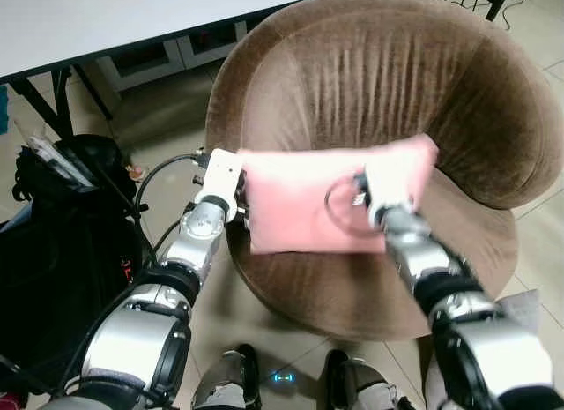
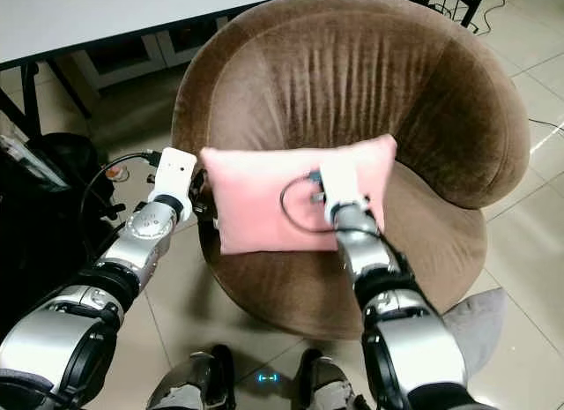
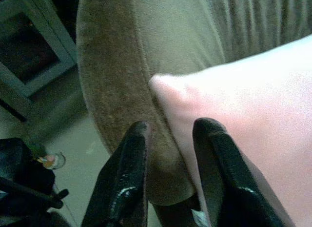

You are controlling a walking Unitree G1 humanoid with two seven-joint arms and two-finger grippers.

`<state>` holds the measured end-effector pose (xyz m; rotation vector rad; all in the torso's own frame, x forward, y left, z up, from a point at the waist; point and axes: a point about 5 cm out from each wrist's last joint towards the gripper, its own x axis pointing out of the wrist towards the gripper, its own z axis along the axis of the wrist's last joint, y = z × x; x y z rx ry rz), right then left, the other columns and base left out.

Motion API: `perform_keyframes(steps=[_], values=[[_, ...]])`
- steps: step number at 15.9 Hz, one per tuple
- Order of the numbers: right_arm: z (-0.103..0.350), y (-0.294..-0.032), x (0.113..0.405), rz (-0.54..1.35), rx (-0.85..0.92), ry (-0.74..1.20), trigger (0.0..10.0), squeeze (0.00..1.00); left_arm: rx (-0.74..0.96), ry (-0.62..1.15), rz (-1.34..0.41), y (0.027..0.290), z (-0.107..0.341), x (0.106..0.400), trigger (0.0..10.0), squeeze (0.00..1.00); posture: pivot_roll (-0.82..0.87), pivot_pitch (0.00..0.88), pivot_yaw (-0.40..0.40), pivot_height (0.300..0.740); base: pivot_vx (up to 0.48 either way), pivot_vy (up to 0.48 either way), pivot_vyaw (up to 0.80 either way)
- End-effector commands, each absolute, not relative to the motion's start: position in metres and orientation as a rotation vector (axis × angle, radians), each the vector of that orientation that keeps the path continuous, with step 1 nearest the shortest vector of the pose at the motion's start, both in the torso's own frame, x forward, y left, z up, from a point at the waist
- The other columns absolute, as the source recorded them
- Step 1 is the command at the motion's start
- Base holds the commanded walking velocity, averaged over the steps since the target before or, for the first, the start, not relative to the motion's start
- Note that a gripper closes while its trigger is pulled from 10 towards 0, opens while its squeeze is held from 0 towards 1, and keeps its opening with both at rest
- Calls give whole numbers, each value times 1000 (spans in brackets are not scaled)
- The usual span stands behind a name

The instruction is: Move the pillow to the sofa from floor

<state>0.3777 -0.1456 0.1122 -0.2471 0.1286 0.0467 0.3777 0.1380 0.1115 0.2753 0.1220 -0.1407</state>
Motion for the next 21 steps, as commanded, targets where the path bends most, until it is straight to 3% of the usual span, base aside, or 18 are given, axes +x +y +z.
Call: perform_keyframes(steps=[1, 2, 3, 5, 8, 10, 11, 15, 21], values=[[117, -156, 379, -35, -195, 100, 10000, 1000, 291, 71, -102, 143, 119, 380, 10000, 1000, 8, 256, 32, 729, 0, 0, 0], [127, -160, 383, -64, -141, 51, 10000, 808, 249, 20, -96, 144, 127, 382, 10000, 251, 8, 250, 31, 729, 0, 0, 0], [141, -165, 386, -99, -112, -22, 10000, 0, 177, -33, -103, 143, 136, 384, 10000, 0, 9, 242, 30, 729, 0, 0, 0], [146, -174, 382, -98, -117, -75, 10000, 0, 20, -90, -200, 134, 139, 378, 10000, 0, 14, 183, 31, 729, 0, 0, 0], [117, -175, 344, -28, -115, -39, 10000, 0, 26, -153, -308, 124, 126, 339, 10000, 0, 28, 120, 22, 729, 0, 0, 0], [128, -183, 325, -159, -180, -45, 10000, 0, 86, -136, -361, 120, 128, 310, 10000, 0, 48, 63, 14, 729, 0, 0, 0], [136, -186, 324, -232, -199, -67, 10000, 0, 50, -150, -315, 121, 137, 308, 10000, 0, 45, 49, 18, 729, 0, 0, 0], [111, -171, 310, -110, -135, 121, 10000, 0, 40, -89, -302, 118, 141, 298, 10000, 0, 34, 41, 35, 729, 0, 0, 0], [109, -172, 302, -109, -131, 179, 10000, 0, 76, -79, -298, 116, 145, 294, 10000, 0, 18, 34, 11, 729, -204, 0, 0]])
